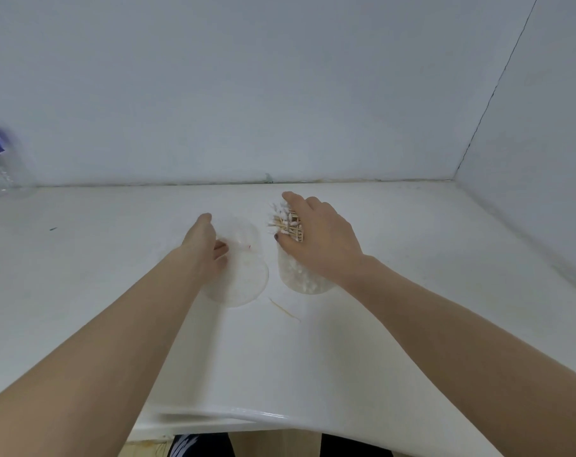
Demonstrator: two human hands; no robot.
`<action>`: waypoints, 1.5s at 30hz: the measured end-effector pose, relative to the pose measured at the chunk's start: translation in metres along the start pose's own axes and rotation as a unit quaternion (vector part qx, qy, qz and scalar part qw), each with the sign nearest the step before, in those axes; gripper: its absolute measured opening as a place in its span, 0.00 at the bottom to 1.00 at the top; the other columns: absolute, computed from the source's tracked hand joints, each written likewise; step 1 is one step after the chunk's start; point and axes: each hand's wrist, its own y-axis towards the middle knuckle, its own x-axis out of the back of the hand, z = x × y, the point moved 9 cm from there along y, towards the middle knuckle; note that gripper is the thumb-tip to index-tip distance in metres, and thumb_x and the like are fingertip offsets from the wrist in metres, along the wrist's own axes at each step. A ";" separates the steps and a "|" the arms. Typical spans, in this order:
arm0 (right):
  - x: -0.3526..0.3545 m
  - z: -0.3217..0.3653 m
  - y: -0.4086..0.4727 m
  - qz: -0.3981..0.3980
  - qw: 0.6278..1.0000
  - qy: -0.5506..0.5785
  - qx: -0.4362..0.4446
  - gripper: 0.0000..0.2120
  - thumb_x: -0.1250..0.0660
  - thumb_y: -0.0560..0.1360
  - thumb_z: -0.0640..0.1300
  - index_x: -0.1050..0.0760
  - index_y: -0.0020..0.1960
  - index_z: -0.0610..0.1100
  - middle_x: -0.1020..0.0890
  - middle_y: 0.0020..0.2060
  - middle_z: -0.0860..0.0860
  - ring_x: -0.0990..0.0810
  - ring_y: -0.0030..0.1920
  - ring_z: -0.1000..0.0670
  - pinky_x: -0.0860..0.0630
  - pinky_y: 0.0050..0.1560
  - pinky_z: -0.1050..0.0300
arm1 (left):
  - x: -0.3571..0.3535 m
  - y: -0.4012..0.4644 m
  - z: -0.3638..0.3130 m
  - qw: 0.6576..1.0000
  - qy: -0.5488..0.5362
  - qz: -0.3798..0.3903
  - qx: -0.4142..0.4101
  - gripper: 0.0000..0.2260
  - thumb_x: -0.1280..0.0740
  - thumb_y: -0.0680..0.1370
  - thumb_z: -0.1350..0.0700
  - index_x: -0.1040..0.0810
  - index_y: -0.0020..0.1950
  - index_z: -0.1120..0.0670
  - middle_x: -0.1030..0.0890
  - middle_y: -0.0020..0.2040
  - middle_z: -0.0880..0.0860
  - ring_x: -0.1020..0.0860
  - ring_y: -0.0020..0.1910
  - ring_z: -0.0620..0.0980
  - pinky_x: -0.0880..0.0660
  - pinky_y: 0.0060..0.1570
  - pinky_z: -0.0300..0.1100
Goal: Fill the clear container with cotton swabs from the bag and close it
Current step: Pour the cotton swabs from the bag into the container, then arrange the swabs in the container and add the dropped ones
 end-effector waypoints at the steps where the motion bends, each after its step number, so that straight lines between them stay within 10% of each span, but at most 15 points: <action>1: 0.000 -0.002 0.000 0.006 1.000 0.010 -0.005 0.30 0.35 0.77 0.58 0.40 0.76 0.55 0.25 0.59 0.52 0.27 0.60 0.46 0.31 0.52 0.52 | 0.003 0.002 -0.002 0.999 0.039 -0.009 -0.007 0.15 0.40 0.85 0.45 0.28 0.57 0.58 0.22 0.51 0.57 0.21 0.49 0.55 0.22 0.52 0.47; 6: 0.000 -0.009 0.002 0.029 0.996 0.074 -0.035 0.35 0.31 0.75 0.57 0.41 0.77 0.54 0.27 0.68 0.53 0.30 0.69 0.48 0.32 0.59 0.51 | 0.020 0.005 -0.018 0.993 0.101 -0.062 -0.017 0.16 0.35 0.83 0.43 0.28 0.56 0.56 0.28 0.47 0.52 0.25 0.53 0.53 0.22 0.61 0.46; 10: -0.001 -0.013 0.004 0.054 0.989 0.127 -0.054 0.36 0.28 0.74 0.56 0.39 0.77 0.52 0.28 0.70 0.53 0.30 0.70 0.48 0.31 0.67 0.49 | 0.057 0.010 -0.028 0.978 0.094 -0.184 -0.031 0.34 0.26 0.75 0.43 0.35 0.73 0.57 0.26 0.62 0.54 0.25 0.57 0.57 0.22 0.54 0.48; 13: 0.001 -0.019 0.006 0.079 0.977 0.180 -0.080 0.36 0.25 0.72 0.54 0.35 0.76 0.51 0.25 0.68 0.52 0.26 0.67 0.49 0.30 0.66 0.51 | 0.060 -0.008 -0.054 0.931 0.182 -0.248 -0.198 0.34 0.26 0.76 0.49 0.40 0.74 0.59 0.33 0.71 0.60 0.27 0.66 0.60 0.27 0.60 0.52; 16: 0.000 -0.023 0.007 0.116 0.961 0.226 -0.106 0.35 0.23 0.69 0.49 0.32 0.74 0.53 0.23 0.65 0.54 0.24 0.63 0.51 0.29 0.60 0.57 | 0.009 -0.028 -0.061 0.913 0.212 -0.099 -0.336 0.21 0.32 0.81 0.48 0.33 0.69 0.55 0.26 0.64 0.56 0.21 0.57 0.54 0.27 0.51 0.43; 22: 0.003 -0.027 0.004 0.147 0.934 0.300 -0.125 0.34 0.25 0.67 0.37 0.27 0.71 0.50 0.19 0.59 0.53 0.19 0.58 0.51 0.22 0.60 0.51 | -0.092 -0.048 -0.006 0.924 0.212 0.188 -0.255 0.32 0.40 0.78 0.31 0.35 0.78 0.46 0.25 0.70 0.47 0.22 0.65 0.45 0.26 0.67 0.47; 28: 0.008 -0.051 -0.003 0.118 0.864 0.446 -0.202 0.29 0.31 0.72 0.37 0.28 0.72 0.51 0.24 0.67 0.53 0.25 0.67 0.52 0.28 0.69 0.51 | -0.092 -0.049 -0.007 0.940 0.166 0.127 -0.268 0.23 0.33 0.81 0.40 0.28 0.72 0.49 0.22 0.65 0.49 0.21 0.59 0.43 0.27 0.52 0.36; 33: 0.009 -0.071 -0.008 0.019 0.850 0.453 -0.267 0.07 0.34 0.77 0.44 0.18 0.52 0.46 0.15 0.53 0.48 0.17 0.56 0.46 0.22 0.63 0.43 | -0.097 -0.048 -0.008 0.944 0.163 0.122 -0.260 0.30 0.25 0.76 0.44 0.31 0.73 0.50 0.23 0.62 0.47 0.22 0.59 0.44 0.28 0.49 0.34; 45: 0.001 -0.073 -0.002 -0.026 0.800 0.513 -0.312 0.10 0.35 0.76 0.46 0.19 0.52 0.42 0.13 0.38 0.54 0.17 0.56 0.45 0.24 0.65 0.43 | -0.109 -0.051 -0.012 0.919 0.211 0.127 -0.307 0.24 0.21 0.74 0.47 0.27 0.65 0.50 0.17 0.54 0.47 0.16 0.49 0.42 0.21 0.39 0.31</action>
